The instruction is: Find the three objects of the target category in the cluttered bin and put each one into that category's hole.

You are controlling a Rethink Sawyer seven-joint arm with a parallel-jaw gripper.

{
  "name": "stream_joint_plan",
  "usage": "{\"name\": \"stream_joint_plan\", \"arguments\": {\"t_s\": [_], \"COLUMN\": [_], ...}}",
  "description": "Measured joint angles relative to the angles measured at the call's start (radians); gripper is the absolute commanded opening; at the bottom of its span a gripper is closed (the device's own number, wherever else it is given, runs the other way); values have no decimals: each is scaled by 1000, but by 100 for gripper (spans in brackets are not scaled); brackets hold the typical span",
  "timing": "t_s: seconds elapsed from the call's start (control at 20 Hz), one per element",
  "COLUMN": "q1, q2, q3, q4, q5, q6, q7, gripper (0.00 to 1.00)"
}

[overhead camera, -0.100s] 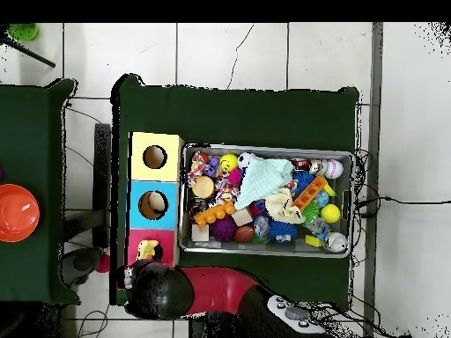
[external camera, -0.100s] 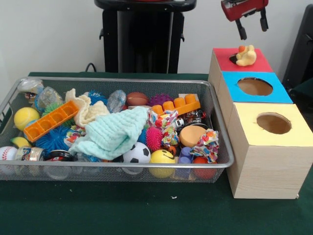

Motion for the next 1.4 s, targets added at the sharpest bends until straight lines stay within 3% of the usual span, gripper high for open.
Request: {"name": "stream_joint_plan", "arguments": {"t_s": [1.15, 1.2, 1.4], "q1": [20, 21, 21], "q2": [-22, -22, -22], "q3": [-26, -29, -30], "q4": [0, 0, 0], "q5": [0, 0, 0], "q6": [0, 0, 0], "q7": [0, 0, 0], "gripper": [100, 0, 0]}}
